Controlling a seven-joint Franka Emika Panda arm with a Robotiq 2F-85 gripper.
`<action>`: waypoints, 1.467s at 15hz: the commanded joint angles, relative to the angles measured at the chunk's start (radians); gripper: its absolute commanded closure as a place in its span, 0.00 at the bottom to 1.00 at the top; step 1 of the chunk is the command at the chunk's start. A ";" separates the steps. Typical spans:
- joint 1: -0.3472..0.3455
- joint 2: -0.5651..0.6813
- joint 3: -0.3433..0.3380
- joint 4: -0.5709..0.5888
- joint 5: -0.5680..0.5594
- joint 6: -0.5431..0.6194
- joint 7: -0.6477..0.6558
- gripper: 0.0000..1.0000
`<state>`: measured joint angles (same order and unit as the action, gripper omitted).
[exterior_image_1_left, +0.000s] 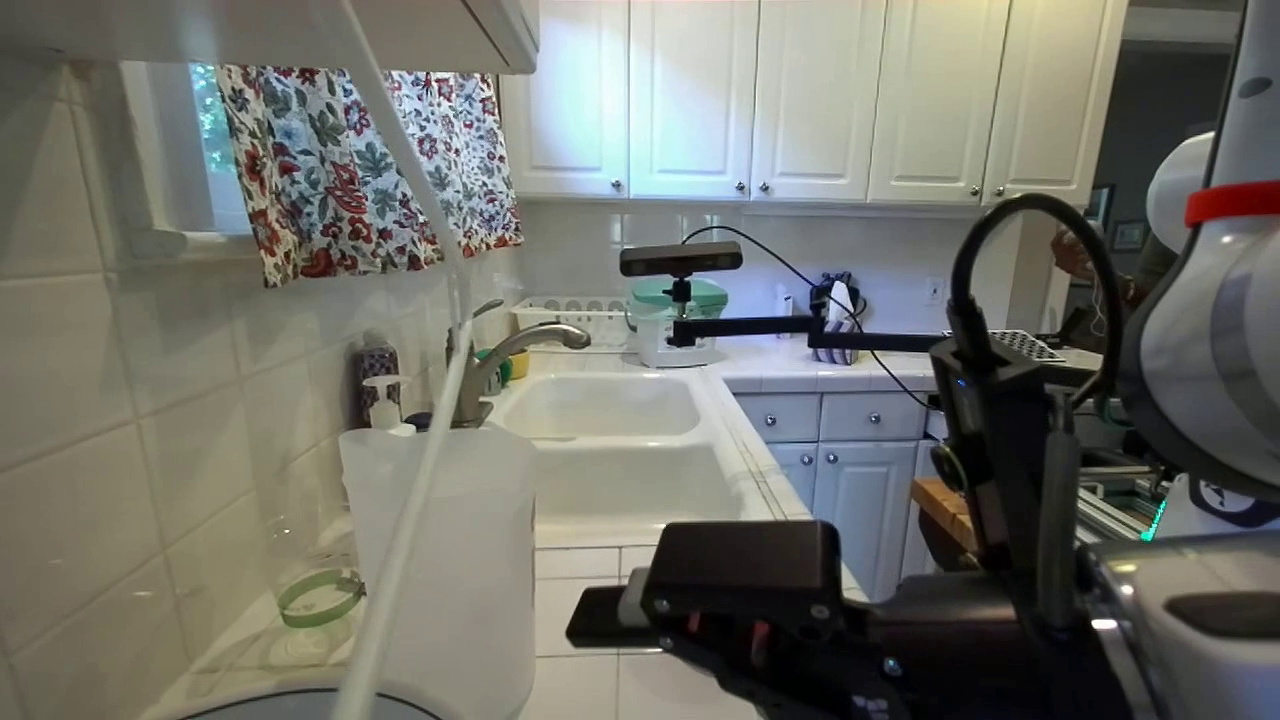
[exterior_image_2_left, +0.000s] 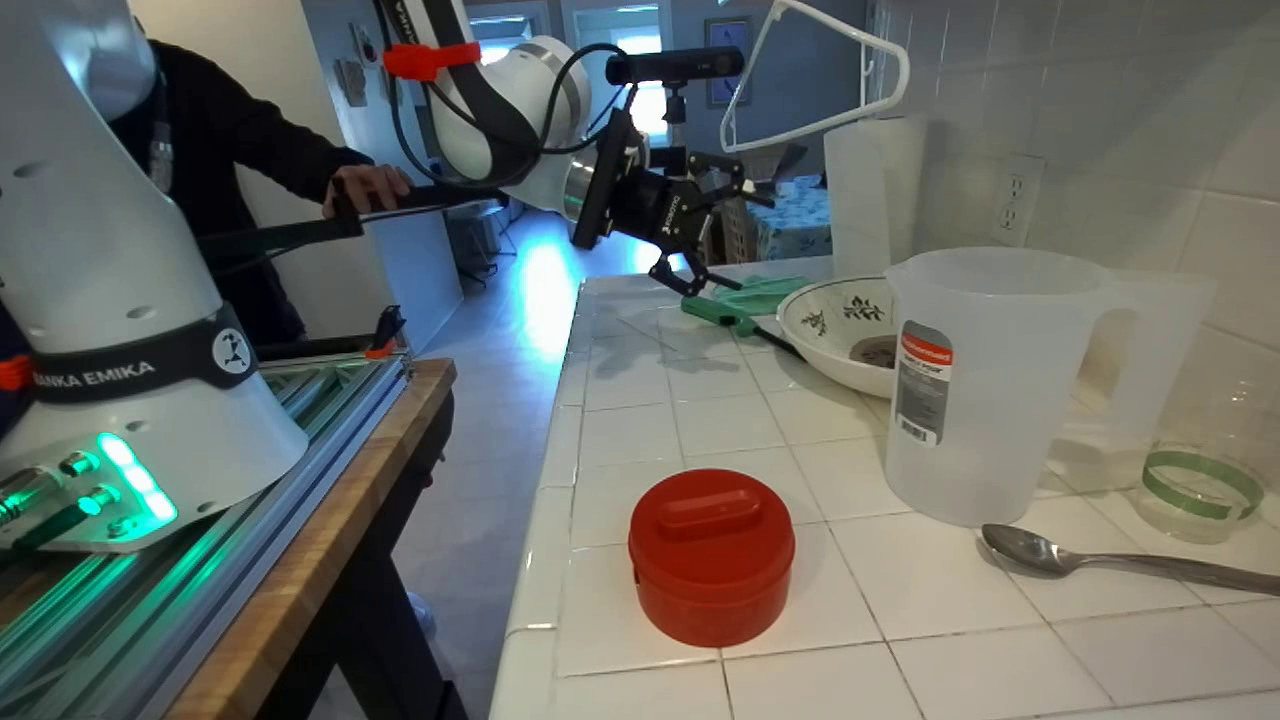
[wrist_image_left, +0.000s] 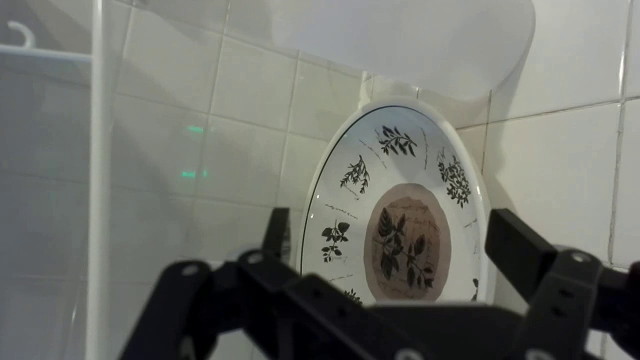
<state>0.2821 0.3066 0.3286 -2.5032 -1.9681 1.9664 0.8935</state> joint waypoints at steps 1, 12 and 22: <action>-0.008 0.005 0.008 0.001 0.001 -0.002 -0.002 0.00; -0.008 0.008 0.009 0.002 0.001 -0.002 -0.002 0.00; -0.009 0.008 0.014 -0.003 0.009 -0.024 0.136 0.00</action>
<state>0.2816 0.3341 0.3292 -2.5015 -1.9651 1.9630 0.9618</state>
